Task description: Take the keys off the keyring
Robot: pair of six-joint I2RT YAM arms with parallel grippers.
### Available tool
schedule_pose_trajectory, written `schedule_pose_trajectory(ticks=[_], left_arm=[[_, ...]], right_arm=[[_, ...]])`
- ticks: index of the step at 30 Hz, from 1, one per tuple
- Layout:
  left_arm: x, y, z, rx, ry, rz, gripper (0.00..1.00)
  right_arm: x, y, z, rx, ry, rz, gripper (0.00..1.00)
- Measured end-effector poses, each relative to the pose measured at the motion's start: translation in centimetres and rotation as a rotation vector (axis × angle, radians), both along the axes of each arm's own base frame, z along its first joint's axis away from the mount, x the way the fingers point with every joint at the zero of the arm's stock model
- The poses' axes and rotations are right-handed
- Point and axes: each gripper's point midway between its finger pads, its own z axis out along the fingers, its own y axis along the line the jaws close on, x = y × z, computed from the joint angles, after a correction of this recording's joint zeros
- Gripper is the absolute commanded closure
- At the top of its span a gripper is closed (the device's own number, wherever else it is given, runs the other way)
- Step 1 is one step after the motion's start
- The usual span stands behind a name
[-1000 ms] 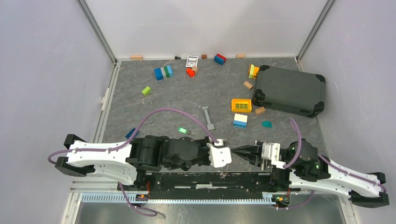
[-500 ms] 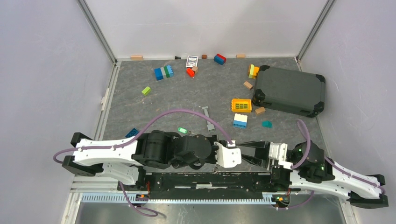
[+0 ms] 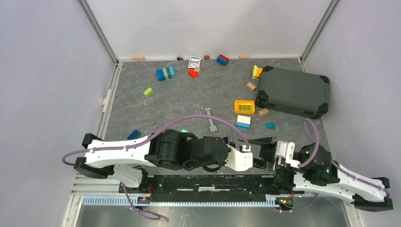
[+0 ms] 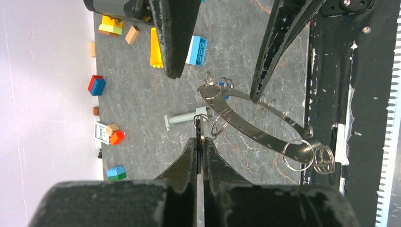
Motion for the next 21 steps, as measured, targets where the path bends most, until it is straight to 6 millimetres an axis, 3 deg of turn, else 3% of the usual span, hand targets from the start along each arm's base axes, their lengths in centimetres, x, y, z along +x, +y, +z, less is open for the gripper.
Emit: schedule_pose_trajectory(ticks=[6,13,21], left_arm=[[-0.1,0.3,-0.1,0.026,-0.007,-0.019,0.98],[-0.8,0.0,-0.1,0.028,0.015,-0.059,0.98],[-1.6,0.0,-0.6,0.059,0.021,-0.106,0.98]], right_arm=[[0.2,0.8,0.1,0.011,0.016,-0.001,0.45],[0.3,1.9,0.0,0.001,0.013,0.011,0.51],[0.2,3.4,-1.0,-0.049,0.007,0.038,0.78]])
